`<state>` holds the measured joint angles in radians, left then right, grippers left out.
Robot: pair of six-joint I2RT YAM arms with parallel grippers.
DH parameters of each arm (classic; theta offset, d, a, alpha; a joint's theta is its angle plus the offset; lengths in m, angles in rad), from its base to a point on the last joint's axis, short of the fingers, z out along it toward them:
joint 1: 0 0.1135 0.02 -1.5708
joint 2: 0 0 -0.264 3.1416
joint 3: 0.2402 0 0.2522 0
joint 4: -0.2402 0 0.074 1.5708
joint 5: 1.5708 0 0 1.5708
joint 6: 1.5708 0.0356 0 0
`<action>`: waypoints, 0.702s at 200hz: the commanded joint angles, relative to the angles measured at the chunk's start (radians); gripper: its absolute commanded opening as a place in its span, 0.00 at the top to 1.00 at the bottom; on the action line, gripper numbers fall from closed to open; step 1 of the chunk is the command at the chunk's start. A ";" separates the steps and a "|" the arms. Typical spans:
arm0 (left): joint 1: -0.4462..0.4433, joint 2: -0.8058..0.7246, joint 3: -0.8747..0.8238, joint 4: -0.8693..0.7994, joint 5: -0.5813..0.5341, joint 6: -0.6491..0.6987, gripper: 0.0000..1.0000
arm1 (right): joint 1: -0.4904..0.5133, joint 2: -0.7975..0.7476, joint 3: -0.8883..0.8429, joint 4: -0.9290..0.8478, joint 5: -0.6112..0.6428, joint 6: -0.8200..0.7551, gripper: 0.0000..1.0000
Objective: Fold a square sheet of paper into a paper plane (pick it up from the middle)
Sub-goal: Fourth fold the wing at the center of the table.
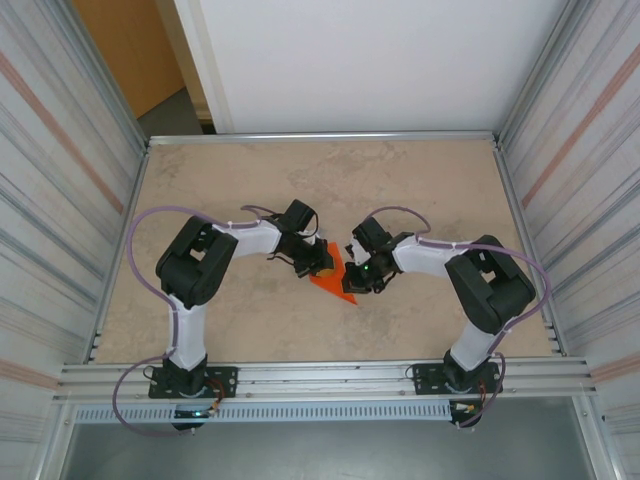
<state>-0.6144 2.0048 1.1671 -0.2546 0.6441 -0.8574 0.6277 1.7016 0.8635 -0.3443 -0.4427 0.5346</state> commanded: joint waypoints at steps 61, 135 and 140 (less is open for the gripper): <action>0.013 0.084 -0.038 -0.160 -0.131 -0.011 0.95 | -0.006 -0.070 -0.050 -0.146 -0.003 -0.008 0.95; 0.013 0.084 -0.037 -0.158 -0.126 -0.009 0.95 | -0.005 -0.066 -0.060 -0.150 -0.006 -0.010 0.95; 0.012 0.085 -0.036 -0.158 -0.127 -0.009 0.95 | -0.006 -0.064 -0.065 -0.148 -0.005 -0.009 0.95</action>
<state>-0.6106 2.0087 1.1725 -0.2615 0.6506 -0.8604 0.6266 1.6470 0.8257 -0.4324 -0.4461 0.5343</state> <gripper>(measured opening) 0.049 0.052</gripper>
